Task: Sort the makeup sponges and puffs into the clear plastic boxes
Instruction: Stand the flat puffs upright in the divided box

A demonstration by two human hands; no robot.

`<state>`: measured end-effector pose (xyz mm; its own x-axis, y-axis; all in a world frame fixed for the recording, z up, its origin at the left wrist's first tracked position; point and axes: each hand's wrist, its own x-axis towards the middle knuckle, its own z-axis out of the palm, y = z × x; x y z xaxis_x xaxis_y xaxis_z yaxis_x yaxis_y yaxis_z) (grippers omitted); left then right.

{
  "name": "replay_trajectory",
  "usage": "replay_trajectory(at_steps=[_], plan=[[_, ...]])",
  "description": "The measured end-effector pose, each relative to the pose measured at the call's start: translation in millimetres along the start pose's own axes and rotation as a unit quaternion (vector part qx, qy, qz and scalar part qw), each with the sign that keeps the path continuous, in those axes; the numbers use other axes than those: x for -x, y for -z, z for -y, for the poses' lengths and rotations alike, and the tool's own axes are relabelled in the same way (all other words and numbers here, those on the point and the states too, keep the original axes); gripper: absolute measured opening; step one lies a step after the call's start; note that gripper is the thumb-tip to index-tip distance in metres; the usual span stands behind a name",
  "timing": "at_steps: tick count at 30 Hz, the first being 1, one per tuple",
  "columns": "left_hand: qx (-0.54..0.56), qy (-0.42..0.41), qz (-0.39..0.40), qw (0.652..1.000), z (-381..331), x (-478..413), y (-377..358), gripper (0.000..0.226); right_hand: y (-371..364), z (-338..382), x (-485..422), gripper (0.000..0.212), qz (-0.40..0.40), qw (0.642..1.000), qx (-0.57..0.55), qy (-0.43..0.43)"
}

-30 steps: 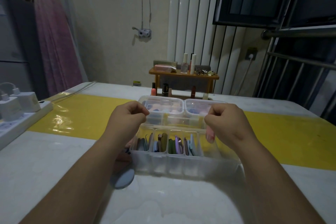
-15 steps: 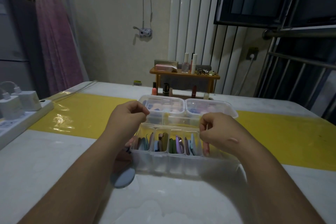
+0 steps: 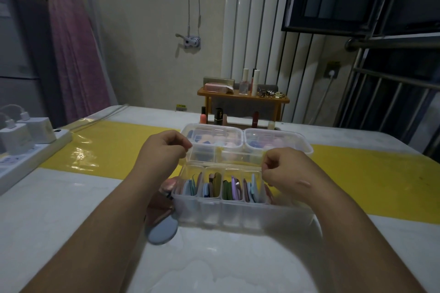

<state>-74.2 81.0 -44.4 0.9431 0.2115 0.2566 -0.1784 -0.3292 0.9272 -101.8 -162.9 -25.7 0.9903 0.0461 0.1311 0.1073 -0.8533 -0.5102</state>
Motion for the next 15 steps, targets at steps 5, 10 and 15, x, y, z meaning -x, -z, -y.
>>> replay_trajectory(at_steps=[5,10,15], plan=[[-0.059,0.037,-0.019,0.997,7.9,-5.4,8.3,0.029,-6.2,4.9,1.2,0.013,-0.029,0.998,-0.039,0.050],[-0.122,0.063,0.014,0.990,14.3,-7.7,8.5,0.026,-11.6,7.2,0.7,0.016,-0.044,0.994,-0.056,0.085],[-0.204,0.057,0.035,0.977,21.1,-11.0,9.4,0.018,-13.5,8.1,1.8,0.016,-0.046,0.992,-0.069,0.098]])
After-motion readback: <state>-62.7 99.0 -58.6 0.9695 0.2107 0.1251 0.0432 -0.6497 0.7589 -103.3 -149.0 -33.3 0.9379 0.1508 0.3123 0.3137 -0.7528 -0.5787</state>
